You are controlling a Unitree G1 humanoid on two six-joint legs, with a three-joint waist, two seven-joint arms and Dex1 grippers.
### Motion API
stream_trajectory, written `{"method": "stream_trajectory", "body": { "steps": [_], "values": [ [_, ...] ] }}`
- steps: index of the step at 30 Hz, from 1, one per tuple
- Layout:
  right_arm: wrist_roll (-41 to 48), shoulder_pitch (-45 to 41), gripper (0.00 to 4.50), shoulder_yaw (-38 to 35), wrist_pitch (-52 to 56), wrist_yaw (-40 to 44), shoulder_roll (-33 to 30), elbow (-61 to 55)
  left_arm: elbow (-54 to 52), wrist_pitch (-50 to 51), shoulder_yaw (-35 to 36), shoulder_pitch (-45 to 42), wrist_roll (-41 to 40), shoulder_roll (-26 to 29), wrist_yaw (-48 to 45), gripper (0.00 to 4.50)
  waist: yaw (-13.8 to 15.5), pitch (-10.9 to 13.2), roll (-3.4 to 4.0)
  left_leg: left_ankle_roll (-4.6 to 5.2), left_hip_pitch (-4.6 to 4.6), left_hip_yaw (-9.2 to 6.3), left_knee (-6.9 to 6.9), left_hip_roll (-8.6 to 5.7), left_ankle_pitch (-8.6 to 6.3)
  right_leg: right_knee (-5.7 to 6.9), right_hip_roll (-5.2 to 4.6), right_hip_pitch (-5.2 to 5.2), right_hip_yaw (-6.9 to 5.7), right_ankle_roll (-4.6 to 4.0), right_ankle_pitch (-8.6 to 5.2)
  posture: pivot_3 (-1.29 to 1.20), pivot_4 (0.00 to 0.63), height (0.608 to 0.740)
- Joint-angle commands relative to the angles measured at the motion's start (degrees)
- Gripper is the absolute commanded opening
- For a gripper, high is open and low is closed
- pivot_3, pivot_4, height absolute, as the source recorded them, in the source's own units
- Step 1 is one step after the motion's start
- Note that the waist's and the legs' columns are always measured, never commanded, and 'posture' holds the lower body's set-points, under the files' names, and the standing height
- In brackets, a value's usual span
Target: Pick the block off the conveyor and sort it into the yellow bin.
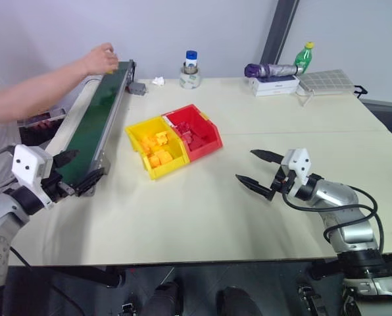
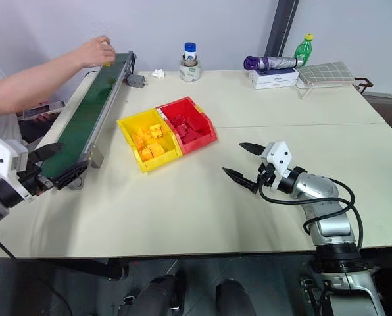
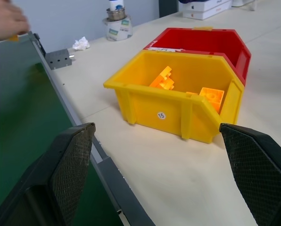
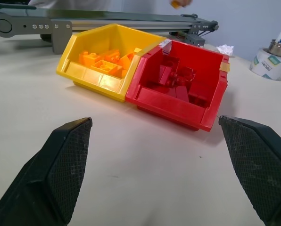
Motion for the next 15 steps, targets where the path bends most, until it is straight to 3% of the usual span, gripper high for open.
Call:
{"method": "stream_trajectory", "body": {
  "steps": [1, 15],
  "values": [
    [0.5, -0.9, 4.5, -1.3, -0.7, 0.2, -0.5, -1.5, -1.6, -2.3, 1.3, 0.4, 0.4, -0.3, 0.4, 4.45, 0.0, 0.0, 0.0, 0.0, 0.0, 0.0, 0.0, 0.0, 0.0, 0.0, 0.0, 0.0, 0.0, 0.0, 0.0, 0.0, 0.15, 0.74],
    [0.4, -0.8, 4.5, -1.1, -0.9, 0.6, -0.4, -1.2, -2.5, -2.0, 2.7, 2.2, -1.5, -1.1, -0.5, 4.45, 0.0, 0.0, 0.0, 0.0, 0.02, 0.0, 0.03, 0.0, 0.0, 0.03, 0.0, 0.03, 0.0, 0.01, 0.01, 0.0, 0.15, 0.74]
  ]
}}
